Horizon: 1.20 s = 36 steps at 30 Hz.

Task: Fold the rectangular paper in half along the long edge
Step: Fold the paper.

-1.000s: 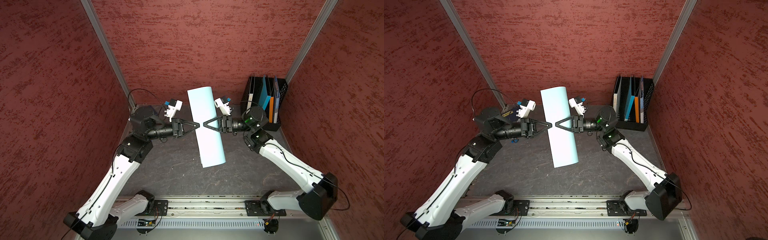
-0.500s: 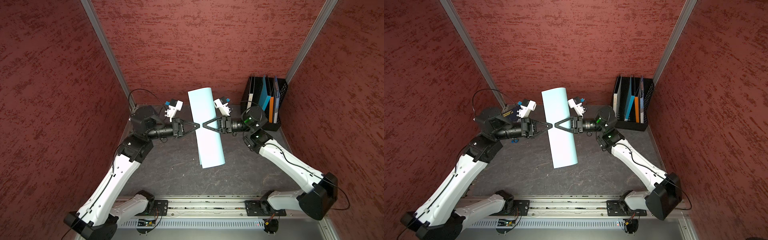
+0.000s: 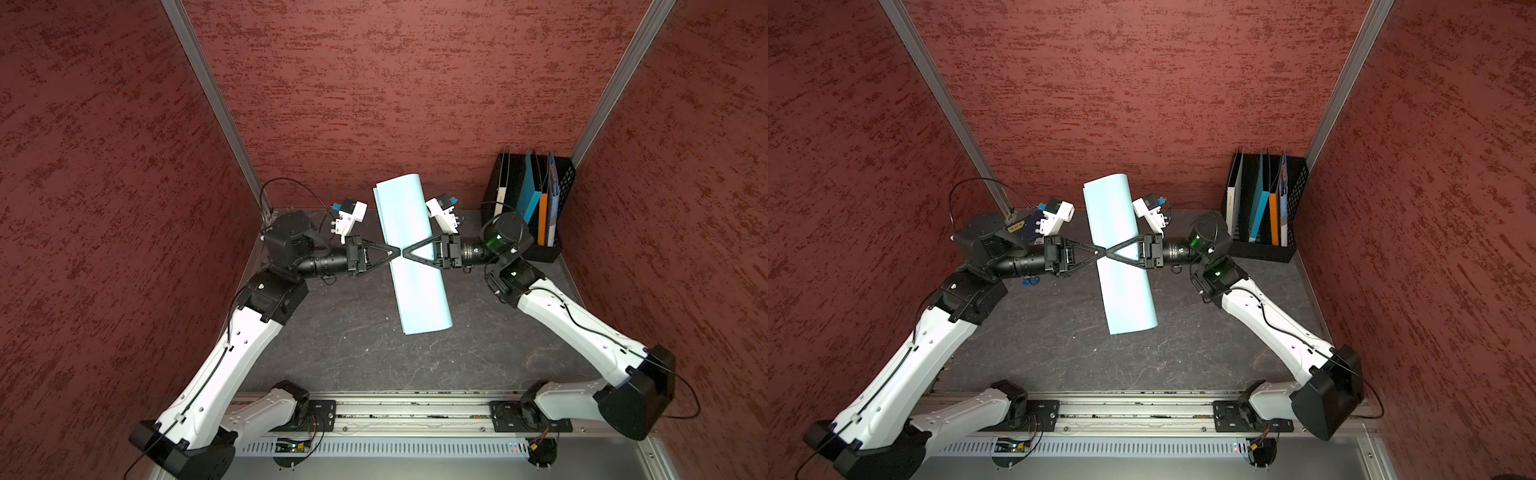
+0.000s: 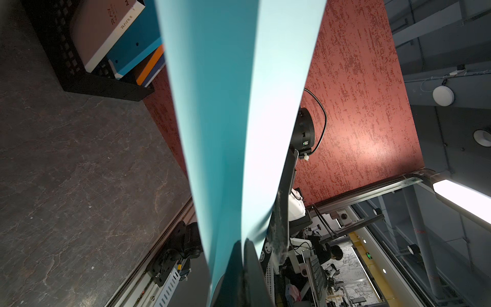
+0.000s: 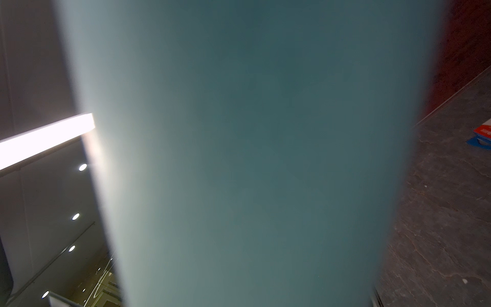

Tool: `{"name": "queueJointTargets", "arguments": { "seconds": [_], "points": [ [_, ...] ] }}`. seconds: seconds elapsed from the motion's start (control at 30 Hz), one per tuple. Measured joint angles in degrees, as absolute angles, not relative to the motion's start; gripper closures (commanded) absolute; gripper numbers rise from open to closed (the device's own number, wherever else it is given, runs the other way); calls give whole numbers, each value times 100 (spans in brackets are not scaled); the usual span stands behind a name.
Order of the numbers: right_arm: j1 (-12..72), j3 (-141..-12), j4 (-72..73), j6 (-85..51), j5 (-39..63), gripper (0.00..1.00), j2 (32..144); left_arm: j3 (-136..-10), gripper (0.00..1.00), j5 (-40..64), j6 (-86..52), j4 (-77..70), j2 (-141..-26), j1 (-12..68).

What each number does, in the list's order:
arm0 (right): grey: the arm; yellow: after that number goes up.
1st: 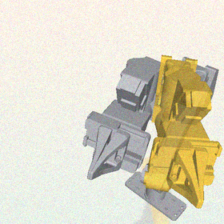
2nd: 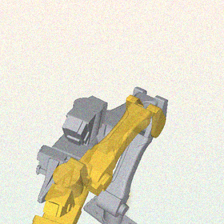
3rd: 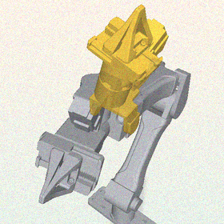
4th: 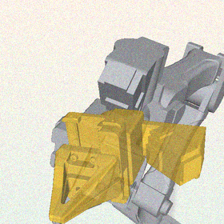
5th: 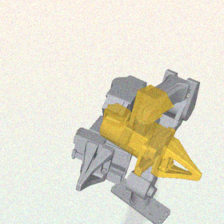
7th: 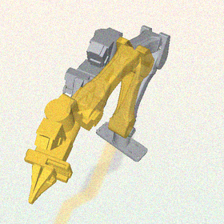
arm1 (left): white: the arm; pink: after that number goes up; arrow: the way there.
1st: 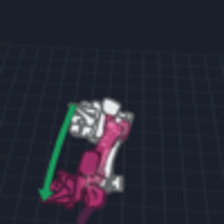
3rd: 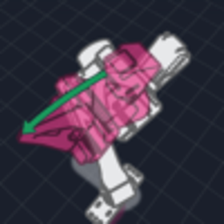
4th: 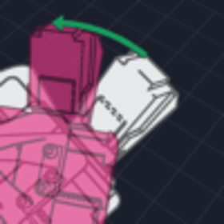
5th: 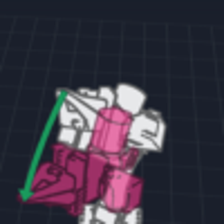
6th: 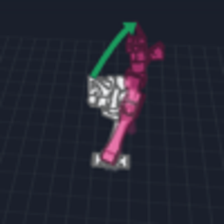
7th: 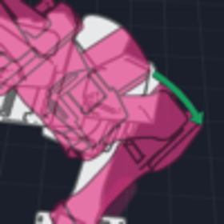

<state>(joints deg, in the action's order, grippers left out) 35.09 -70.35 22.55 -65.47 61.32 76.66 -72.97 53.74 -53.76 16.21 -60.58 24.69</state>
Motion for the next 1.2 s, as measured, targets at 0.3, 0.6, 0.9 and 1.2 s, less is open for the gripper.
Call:
{"name": "queueJointTargets", "arguments": {
  "seconds": [0.3, 0.6, 0.9, 1.2],
  "points": [
    [3511, -7087, 2025, -6355, 6117, 63, 7666, -7295, 100, 5369, -5374, 1627, -6010, 2469],
    [3511, -7089, 1844, -6206, 6023, 65, 7666, -7290, 76, 5369, -5352, 1634, -5966, 2469],
    [3511, -7201, 1739, -6097, 5955, 65, 7662, -7273, 63, 5369, -5395, 1653, -5955, 2464],
    [3509, -7227, 1804, -6128, 5920, 65, 7660, -7321, 61, 5345, -5347, 1780, -5922, 2370]
  ]
}}
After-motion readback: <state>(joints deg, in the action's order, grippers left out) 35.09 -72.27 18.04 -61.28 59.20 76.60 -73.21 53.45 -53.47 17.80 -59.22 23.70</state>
